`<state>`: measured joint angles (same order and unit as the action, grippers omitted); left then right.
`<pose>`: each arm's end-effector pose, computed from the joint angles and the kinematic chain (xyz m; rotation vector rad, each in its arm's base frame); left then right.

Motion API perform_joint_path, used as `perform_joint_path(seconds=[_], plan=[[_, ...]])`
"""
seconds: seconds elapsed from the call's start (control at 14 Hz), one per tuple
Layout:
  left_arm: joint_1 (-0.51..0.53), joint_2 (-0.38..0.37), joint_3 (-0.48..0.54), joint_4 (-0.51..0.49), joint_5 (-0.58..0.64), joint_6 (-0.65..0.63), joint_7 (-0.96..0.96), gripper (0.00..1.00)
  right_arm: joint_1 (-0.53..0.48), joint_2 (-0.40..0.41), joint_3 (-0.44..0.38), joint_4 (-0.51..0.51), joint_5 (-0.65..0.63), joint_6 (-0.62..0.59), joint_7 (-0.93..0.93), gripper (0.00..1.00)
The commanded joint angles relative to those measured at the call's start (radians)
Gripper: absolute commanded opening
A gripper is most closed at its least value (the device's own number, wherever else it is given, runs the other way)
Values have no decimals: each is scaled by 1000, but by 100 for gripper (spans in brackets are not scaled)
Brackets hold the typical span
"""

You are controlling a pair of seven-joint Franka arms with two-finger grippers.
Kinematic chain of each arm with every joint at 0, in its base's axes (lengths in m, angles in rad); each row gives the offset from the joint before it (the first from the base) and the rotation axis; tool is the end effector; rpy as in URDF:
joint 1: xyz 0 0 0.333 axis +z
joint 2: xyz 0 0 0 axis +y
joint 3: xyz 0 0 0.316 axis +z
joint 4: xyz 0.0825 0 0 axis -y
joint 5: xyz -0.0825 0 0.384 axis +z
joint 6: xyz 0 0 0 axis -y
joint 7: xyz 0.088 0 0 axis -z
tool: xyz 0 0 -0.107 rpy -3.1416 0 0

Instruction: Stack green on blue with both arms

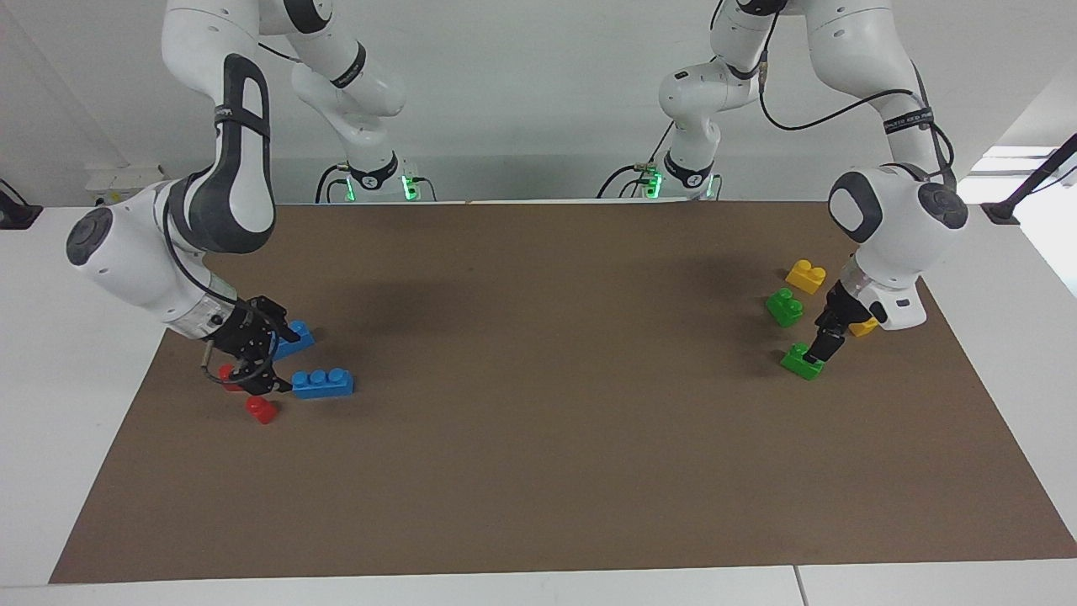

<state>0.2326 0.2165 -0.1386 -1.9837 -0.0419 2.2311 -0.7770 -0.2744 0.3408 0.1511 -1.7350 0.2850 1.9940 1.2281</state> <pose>0.5959 0.0577 0.3616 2.7655 1.3356 0.0148 0.6358 -0.0693 0.3811 -2.1388 1.9653 0.3340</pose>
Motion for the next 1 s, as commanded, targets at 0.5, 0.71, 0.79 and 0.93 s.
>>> perform_joint_path(seconds=[0.5, 0.71, 0.79, 0.93], plan=[[7, 109, 11, 29, 31, 130, -54, 100, -6, 53, 10, -52, 19, 106, -79, 99], [-3, 135, 10, 23, 33, 169, -90, 100, -6, 41, 10, -99, 19, 117, -82, 99], [-4, 135, 10, 22, 31, 171, -90, 100, -8, 38, 10, -110, 19, 117, -91, 99], [-1, 135, 10, 22, 31, 174, -90, 100, -11, 35, 10, -123, 19, 133, -108, 99]])
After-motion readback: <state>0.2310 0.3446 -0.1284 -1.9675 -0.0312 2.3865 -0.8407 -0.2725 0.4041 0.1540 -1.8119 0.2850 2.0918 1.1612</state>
